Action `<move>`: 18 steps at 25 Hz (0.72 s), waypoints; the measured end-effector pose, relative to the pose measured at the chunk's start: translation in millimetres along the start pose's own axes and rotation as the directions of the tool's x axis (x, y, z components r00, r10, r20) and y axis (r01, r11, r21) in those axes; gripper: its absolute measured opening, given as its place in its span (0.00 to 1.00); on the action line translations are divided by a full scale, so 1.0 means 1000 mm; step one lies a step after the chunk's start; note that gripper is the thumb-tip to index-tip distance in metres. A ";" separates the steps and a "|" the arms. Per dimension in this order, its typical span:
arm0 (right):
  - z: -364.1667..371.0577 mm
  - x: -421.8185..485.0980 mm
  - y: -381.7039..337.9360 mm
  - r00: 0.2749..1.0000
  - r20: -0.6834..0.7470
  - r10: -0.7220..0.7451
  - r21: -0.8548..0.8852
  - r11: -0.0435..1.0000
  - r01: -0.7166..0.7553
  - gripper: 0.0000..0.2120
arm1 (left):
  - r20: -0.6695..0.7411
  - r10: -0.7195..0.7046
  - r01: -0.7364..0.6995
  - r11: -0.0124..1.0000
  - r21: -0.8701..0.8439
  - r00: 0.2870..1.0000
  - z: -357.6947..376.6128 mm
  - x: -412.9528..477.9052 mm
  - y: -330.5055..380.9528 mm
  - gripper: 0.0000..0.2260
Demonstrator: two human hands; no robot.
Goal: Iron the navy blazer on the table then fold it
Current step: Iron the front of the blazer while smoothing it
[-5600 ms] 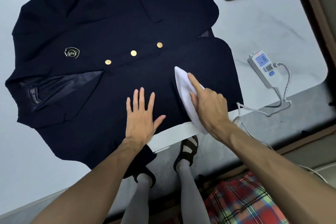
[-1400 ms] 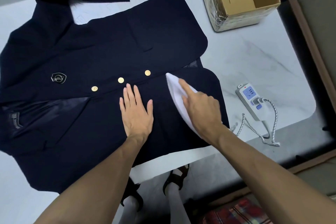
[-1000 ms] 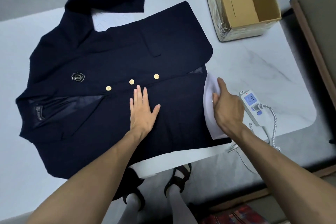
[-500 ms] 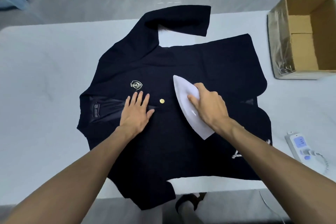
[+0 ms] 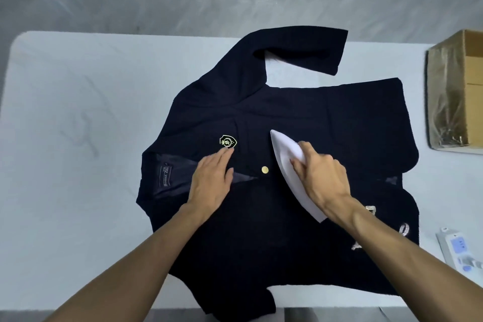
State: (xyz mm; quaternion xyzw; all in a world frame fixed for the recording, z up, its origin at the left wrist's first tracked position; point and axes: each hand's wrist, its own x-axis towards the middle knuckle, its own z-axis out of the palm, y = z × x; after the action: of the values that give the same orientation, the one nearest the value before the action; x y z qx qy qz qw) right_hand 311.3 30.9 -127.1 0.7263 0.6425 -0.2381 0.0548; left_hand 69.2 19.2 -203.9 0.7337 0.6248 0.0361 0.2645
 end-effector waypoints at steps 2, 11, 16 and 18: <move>-0.012 0.014 -0.024 0.998 -0.034 -0.051 -0.020 0.999 0.050 0.16 | -0.206 -0.135 0.140 0.990 0.009 0.969 -0.017 0.009 -0.021 0.22; 0.015 0.078 -0.154 0.855 0.050 -0.516 -0.206 0.832 0.515 0.18 | -0.070 -0.383 0.383 0.924 -0.012 0.921 -0.017 0.019 -0.100 0.33; 0.041 0.076 -0.173 0.800 0.181 -0.572 -0.273 0.752 0.600 0.18 | -0.161 -0.423 0.372 0.887 -0.274 0.892 -0.021 0.005 -0.126 0.24; 0.039 0.080 -0.167 0.792 0.186 -0.581 -0.303 0.733 0.609 0.17 | -0.133 -0.431 0.403 0.895 -0.192 0.893 -0.022 0.006 -0.132 0.23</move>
State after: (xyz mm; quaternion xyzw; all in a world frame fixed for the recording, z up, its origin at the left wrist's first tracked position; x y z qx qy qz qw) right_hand 145.1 116.1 -157.0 0.4511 0.8696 -0.1544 0.1283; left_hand -56.1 42.6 -243.9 0.5526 0.7835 0.0913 0.2691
